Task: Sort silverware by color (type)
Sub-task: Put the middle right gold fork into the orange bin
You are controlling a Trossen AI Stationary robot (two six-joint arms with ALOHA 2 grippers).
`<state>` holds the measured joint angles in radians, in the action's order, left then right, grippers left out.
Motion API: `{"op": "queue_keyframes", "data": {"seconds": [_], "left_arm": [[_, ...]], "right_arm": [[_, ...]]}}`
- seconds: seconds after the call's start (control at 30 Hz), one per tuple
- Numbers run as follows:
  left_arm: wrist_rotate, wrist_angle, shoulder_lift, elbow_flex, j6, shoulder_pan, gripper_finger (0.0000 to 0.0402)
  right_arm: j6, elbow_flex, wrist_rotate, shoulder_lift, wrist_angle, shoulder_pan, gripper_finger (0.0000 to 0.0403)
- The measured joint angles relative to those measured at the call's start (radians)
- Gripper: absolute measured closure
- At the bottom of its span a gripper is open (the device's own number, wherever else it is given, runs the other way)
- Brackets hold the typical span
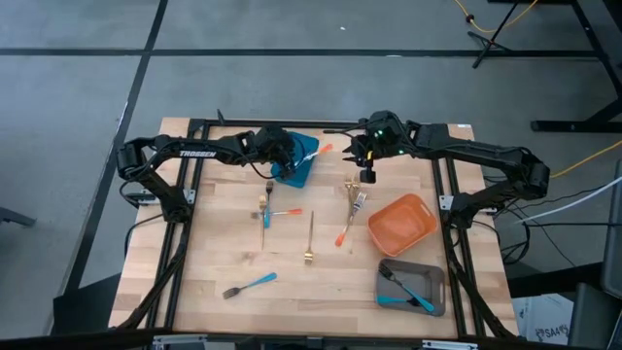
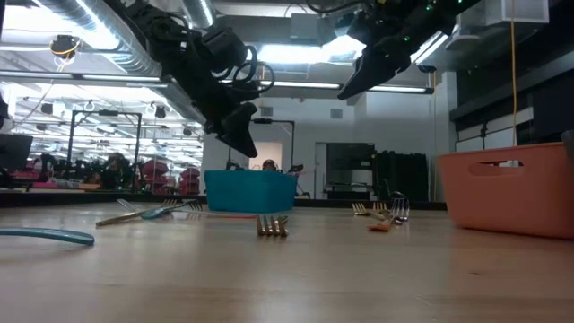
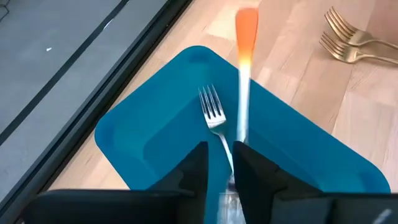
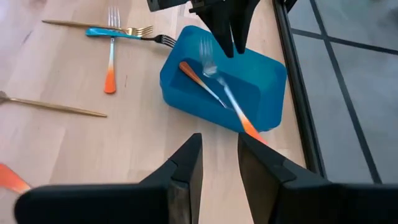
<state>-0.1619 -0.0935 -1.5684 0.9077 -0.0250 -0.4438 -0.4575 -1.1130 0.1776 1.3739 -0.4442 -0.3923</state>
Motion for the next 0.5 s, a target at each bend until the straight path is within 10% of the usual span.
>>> {"op": "queue_keyframes", "data": {"seconds": [0.5], "left_arm": [[0.0, 0.005, 0.0, 0.0, 0.06, 0.001, 0.0322]], "right_arm": [[0.092, 0.0, 0.198, 0.0, -0.003, 0.0, 0.031]]}}
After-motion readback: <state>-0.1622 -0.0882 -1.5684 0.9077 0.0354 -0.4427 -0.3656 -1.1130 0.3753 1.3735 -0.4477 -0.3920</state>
